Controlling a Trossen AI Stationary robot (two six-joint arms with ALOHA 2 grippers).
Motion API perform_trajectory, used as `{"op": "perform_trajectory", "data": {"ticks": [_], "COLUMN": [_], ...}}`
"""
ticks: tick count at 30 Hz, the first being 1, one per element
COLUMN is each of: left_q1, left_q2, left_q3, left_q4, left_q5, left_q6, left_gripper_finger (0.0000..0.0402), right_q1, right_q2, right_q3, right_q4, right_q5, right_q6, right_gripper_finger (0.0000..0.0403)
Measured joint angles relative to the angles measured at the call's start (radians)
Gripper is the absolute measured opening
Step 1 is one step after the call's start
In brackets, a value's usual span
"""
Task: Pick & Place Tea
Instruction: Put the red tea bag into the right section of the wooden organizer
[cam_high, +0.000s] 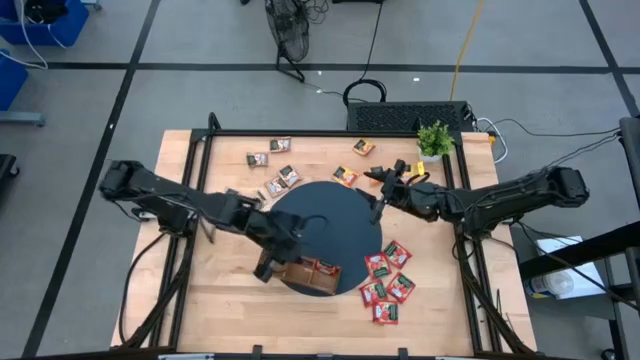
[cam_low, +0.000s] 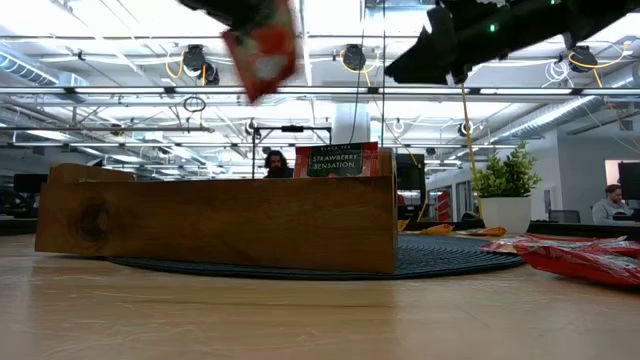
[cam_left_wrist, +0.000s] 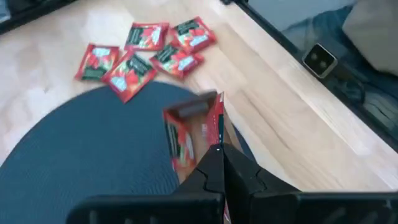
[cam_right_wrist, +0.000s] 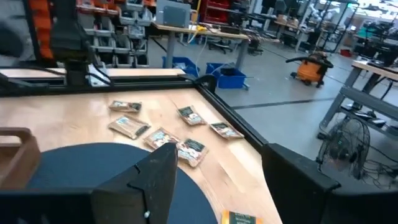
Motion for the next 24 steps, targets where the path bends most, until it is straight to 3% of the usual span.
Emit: {"op": "perform_trajectory", "data": {"ticks": [11,24], "left_q1": [-0.006,0.011], "left_q2": [0.316,0.416], "left_q3": [0.295,0.343], "left_q4": [-0.234,-0.174], "left_q5": [0.003,-0.007], "left_q6": [0.034,0.042], "left_gripper_finger": [0.0000,0.0000], "right_q1": [0.010,0.010], "right_q2": [-0.001,-0.001], "right_q3": [-0.038,-0.038], "right_q4": [0.111,0.119], "right_q5": [-0.022,-0.061], "right_q6": [-0.002,-0.002], "right_gripper_finger": [0.0213,0.0212]}}
